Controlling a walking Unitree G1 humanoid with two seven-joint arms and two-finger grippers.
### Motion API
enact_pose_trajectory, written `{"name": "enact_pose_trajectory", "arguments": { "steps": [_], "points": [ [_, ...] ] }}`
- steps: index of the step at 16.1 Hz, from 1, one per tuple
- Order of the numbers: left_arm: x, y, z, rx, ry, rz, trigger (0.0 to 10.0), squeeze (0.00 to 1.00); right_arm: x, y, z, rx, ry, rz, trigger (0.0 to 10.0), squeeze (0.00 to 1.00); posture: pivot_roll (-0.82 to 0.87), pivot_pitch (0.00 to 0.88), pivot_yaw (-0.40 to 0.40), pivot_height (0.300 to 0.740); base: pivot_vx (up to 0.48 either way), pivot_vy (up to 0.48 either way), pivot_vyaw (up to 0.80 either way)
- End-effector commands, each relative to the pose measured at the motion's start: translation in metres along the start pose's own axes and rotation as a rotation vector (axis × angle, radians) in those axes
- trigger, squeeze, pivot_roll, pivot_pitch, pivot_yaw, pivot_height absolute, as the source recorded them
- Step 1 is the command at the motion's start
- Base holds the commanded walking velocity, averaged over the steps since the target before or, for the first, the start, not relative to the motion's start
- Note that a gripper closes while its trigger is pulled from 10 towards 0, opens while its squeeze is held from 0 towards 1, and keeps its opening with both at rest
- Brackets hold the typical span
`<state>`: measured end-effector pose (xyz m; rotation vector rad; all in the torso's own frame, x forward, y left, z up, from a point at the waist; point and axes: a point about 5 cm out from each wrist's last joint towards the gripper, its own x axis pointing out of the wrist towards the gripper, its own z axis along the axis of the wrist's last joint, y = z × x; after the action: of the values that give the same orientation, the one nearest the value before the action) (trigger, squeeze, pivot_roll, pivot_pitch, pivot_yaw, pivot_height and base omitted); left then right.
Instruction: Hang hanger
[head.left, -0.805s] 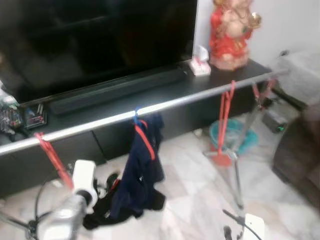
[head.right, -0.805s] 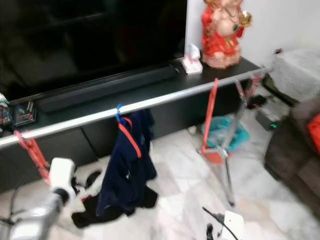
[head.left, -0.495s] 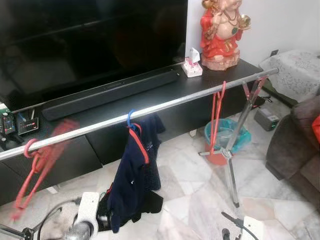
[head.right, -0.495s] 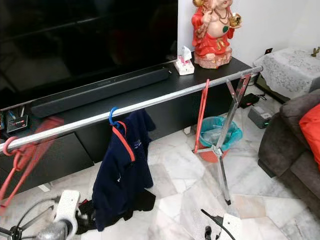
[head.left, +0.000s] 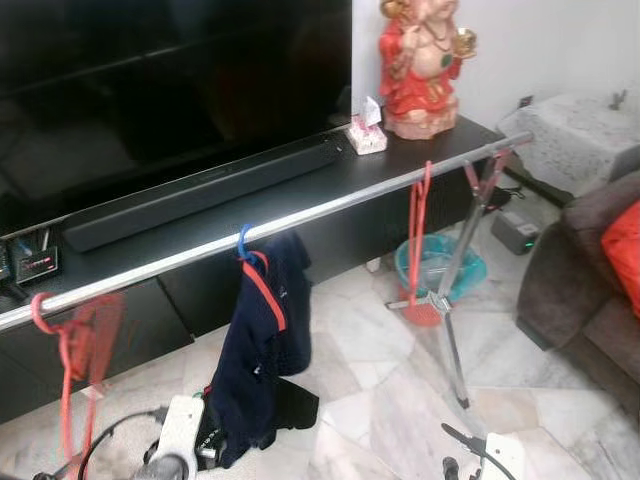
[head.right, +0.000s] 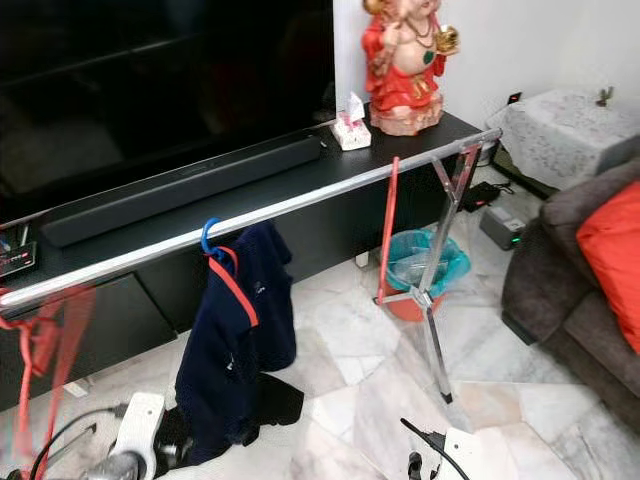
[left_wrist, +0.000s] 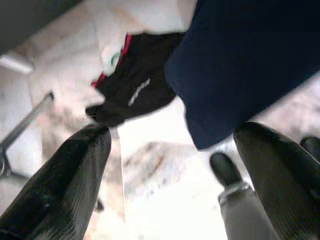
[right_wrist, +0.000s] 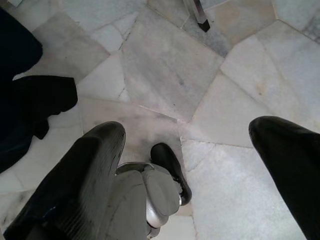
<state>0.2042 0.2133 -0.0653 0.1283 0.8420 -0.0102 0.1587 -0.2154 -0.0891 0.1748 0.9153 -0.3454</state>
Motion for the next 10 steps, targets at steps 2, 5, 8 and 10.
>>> {"name": "enact_pose_trajectory", "arguments": {
  "steps": [2, 5, 8, 10],
  "points": [
    [-0.007, 0.015, -0.031, -0.08, 0.143, 0.09, 10.0, 0.0, 0.0, 0.001, 0.001, 0.001, -0.003, -0.001, 10.0, 0.0, -0.27, 0.0, 0.088, 0.74, 0.0, 0.0, 0.0],
    [-0.01, 0.018, -0.039, -0.155, 0.178, 0.135, 10.0, 0.0, 0.001, 0.001, 0.004, -0.015, -0.006, 0.002, 10.0, 0.0, -0.27, 0.0, 0.079, 0.74, 0.0, 0.0, 0.0],
    [-0.009, 0.016, -0.038, -0.165, 0.181, 0.134, 10.0, 0.0, 0.002, 0.001, 0.005, -0.065, 0.002, 0.019, 10.0, 0.0, -0.26, 0.0, 0.063, 0.74, 0.0, 0.0, 0.0],
    [-0.008, 0.014, -0.036, -0.181, 0.183, 0.137, 10.0, 0.0, 0.002, 0.003, 0.007, -0.105, 0.008, 0.033, 10.0, 0.0, -0.25, 0.0, 0.038, 0.74, 0.0, 0.0, 0.0]
  ]
}}
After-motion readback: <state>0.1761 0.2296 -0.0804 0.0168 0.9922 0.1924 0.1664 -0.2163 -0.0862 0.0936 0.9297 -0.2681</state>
